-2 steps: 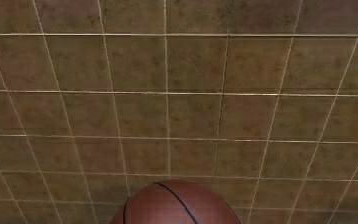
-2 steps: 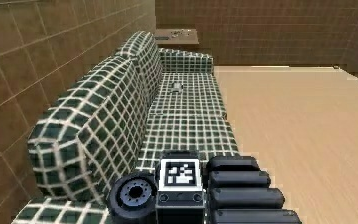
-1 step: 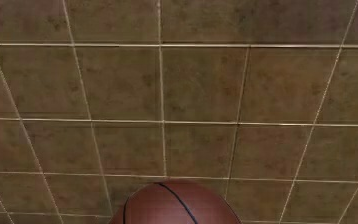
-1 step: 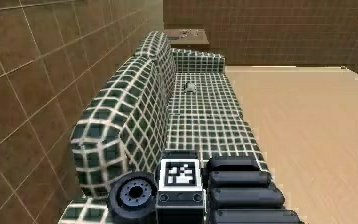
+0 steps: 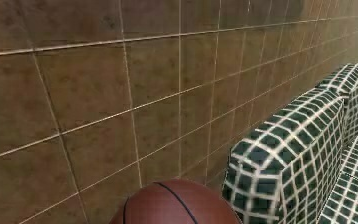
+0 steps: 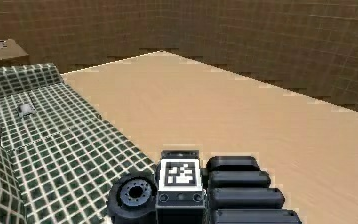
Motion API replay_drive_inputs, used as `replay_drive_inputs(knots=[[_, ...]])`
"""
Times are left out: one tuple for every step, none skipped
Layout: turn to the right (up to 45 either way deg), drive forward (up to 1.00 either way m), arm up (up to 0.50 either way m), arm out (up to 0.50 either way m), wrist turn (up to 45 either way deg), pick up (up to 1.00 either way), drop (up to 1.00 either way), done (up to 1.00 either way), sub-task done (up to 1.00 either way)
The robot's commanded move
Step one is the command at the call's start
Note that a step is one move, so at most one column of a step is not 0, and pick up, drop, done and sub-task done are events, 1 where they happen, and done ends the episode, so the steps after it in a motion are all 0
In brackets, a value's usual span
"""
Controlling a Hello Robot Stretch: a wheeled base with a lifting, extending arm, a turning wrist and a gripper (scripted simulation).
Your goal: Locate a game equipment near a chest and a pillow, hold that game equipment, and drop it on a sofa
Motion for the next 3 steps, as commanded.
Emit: replay_drive_inputs(knots=[[45.0,0.00,0.00,0.00,0.0,0.00,0.00,0.00,0.00],[45.0,0.00,0.00,0.00,0.0,0.00,0.00,0.00,0.00],[42.0,0.00,0.00,0.00,0.0,0.00,0.00,0.00,0.00]])
